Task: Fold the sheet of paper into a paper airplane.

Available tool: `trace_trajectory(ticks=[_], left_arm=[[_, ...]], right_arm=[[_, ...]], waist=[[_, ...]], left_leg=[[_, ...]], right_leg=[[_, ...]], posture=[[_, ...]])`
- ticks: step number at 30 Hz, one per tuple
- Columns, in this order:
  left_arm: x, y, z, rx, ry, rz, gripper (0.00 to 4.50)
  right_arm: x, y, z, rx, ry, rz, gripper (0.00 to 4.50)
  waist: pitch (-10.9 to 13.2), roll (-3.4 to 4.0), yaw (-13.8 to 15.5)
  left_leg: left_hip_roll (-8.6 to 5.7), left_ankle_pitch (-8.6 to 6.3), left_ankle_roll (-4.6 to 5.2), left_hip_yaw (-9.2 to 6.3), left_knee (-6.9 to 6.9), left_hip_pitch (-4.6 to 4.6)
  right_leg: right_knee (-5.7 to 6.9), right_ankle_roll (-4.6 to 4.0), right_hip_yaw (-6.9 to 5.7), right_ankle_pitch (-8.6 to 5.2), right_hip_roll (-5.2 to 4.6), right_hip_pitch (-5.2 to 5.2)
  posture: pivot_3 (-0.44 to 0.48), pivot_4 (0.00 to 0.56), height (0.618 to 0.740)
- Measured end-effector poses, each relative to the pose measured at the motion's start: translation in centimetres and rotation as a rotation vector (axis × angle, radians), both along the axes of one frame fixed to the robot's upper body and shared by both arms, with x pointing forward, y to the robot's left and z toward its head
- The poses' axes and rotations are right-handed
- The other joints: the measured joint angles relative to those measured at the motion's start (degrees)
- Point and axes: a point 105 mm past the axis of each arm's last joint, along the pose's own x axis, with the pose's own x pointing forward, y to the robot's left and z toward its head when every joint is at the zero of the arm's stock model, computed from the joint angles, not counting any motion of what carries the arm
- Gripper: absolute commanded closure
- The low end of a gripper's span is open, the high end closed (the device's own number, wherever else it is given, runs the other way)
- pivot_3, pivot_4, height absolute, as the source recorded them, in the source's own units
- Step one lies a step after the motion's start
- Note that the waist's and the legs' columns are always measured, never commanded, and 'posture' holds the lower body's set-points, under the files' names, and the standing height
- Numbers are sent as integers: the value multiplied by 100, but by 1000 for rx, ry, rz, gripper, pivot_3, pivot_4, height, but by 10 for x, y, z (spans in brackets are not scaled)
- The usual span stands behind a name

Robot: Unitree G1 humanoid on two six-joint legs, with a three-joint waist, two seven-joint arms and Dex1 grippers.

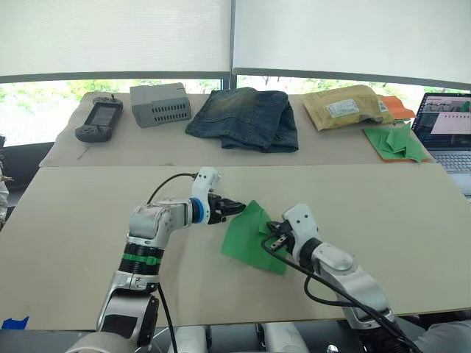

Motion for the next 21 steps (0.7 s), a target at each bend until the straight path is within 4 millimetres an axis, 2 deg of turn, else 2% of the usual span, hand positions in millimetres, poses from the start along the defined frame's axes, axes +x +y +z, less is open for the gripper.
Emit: trace_trajectory(ticks=[5,10,13,16,18,21], left_arm=[[-5,-4,5,-41,18,-14,2073],[5,13,13,-94,13,85,2073],[6,15,14,-96,4,89,2073],[-7,9,19,-76,-77,-27,2073],[-20,2,15,-59,-104,-109,2073],[-26,-2,7,-28,-117,-152,2073]], right_arm=[[0,1,0,2,1,-1,4500],[-1,0,-1,0,3,-2,4500],[-1,0,-1,-1,3,-2,4500],[-1,3,-1,-4,2,13,4500],[-1,2,-1,-13,4,25,4500],[-1,2,-2,-14,8,32,4500]], waist=[[0,0,-5],[-1,0,-4],[0,0,2],[0,1,-17],[0,1,-12],[0,1,-4]], left_leg=[[2,0,0,0,-1,1],[3,0,0,0,-1,1],[1,0,0,0,-1,1],[5,-1,-1,5,-8,4],[6,-1,-2,5,-13,7],[10,-1,-2,6,-12,7]], right_leg=[[0,-1,0,-1,1,-1],[0,-2,0,-1,2,-1],[0,-2,0,-1,1,0],[-1,-10,4,-1,3,-2],[0,-15,5,-4,3,-1],[0,-17,4,-3,5,-2]], posture=[[0,150,728],[0,150,728],[0,150,728],[0,150,728],[0,150,728],[0,150,728]])
